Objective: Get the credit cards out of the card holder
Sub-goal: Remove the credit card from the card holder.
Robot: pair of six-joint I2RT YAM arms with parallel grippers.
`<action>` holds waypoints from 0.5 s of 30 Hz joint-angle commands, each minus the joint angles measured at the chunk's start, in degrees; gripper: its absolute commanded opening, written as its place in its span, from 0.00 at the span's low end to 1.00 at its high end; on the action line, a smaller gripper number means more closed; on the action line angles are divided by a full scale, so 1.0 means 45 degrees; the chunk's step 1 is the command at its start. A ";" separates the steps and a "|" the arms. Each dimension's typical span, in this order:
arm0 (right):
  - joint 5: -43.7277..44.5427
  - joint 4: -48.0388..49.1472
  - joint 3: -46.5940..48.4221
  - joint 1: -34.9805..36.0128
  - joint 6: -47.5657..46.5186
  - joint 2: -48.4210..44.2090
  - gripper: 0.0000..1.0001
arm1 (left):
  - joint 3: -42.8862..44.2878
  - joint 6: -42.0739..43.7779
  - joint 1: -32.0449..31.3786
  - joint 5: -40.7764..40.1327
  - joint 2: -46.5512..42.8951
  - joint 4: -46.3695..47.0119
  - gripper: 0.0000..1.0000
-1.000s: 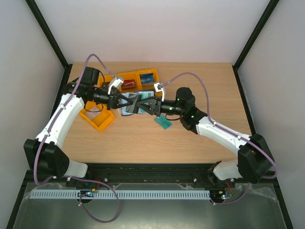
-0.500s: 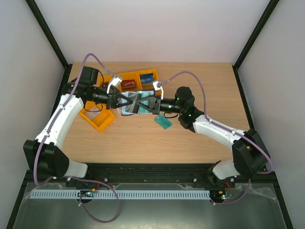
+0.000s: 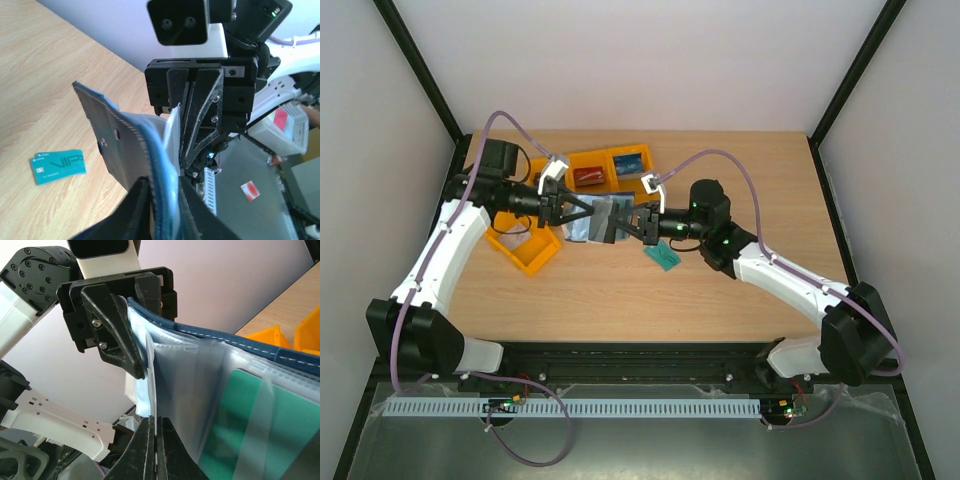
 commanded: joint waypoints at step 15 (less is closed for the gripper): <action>0.0398 -0.1529 0.0060 -0.0953 -0.1053 -0.0986 0.02 | -0.0261 -0.0219 0.0209 0.0207 -0.0388 0.0483 0.02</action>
